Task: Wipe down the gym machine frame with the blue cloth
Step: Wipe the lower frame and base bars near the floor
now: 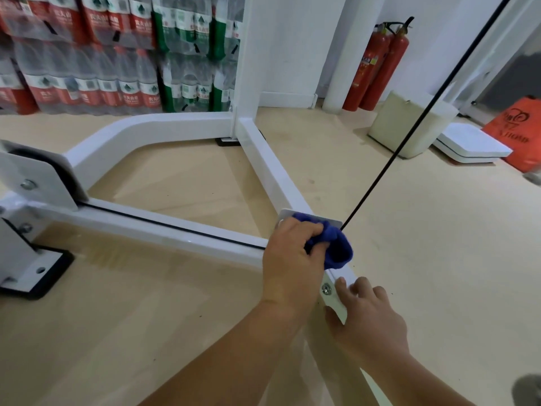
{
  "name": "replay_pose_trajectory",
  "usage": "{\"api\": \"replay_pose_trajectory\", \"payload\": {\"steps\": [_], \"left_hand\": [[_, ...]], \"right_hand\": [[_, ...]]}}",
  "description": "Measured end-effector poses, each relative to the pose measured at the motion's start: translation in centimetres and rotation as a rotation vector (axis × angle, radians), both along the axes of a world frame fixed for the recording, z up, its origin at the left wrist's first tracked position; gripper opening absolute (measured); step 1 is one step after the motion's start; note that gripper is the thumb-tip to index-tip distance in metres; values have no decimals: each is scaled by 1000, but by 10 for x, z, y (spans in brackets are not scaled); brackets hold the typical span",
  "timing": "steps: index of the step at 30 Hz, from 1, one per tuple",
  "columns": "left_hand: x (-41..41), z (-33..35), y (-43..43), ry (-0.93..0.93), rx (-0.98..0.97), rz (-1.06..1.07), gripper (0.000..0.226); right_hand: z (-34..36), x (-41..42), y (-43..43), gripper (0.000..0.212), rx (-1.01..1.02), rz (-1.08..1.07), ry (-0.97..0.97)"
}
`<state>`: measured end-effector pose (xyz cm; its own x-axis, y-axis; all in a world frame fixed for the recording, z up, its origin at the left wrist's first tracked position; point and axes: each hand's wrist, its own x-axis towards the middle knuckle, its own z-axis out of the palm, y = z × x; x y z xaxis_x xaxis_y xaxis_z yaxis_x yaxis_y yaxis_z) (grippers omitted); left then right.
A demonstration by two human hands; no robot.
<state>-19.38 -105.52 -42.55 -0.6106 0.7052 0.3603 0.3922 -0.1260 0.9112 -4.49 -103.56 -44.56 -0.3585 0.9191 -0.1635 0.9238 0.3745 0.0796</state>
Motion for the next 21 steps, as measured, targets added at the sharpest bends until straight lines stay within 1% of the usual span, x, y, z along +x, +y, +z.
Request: {"api": "replay_pose_trajectory", "payload": {"steps": [2, 5, 6, 7, 9, 10, 12, 13, 15, 16, 18, 19, 21], "left_hand": [[3, 3, 4, 164, 20, -7, 14], [6, -19, 4, 420, -89, -77, 20], [9, -26, 0, 446, -119, -115, 23], [11, -31, -5, 406, -141, -162, 23], [11, -35, -19, 252, -188, -200, 19], [8, -38, -27, 134, -216, -174, 20], [-5, -47, -53, -159, -264, -81, 28], [-12, -53, -65, -249, -280, -29, 34], [-34, -64, -93, -310, -275, 59, 44], [-46, -67, -103, -313, -265, 86, 45], [-69, -69, -116, -286, -266, 120, 38], [-80, -71, -120, -282, -277, 140, 32], [-101, -75, -127, -325, -310, 174, 27]], "right_hand": [[-1, 1, 0, 61, -9, -1, -15], [3, -1, 3, 53, -49, -13, 1], [5, -2, 2, 49, -62, -20, -7], [6, -3, 4, 47, -70, -15, -6], [7, -3, 7, 44, -97, -15, -18], [8, -2, 9, 46, -107, -12, -34], [11, -2, 14, 56, -119, -7, -54], [12, -2, 16, 59, -129, -25, -63], [9, -10, 5, 67, -147, -62, -40], [4, -14, -6, 70, -120, -66, -23], [-14, -27, -34, 74, -42, -33, 32], [-24, -36, -49, 73, -66, 10, 84], [-39, -63, -74, 72, -289, 13, 272]]}}
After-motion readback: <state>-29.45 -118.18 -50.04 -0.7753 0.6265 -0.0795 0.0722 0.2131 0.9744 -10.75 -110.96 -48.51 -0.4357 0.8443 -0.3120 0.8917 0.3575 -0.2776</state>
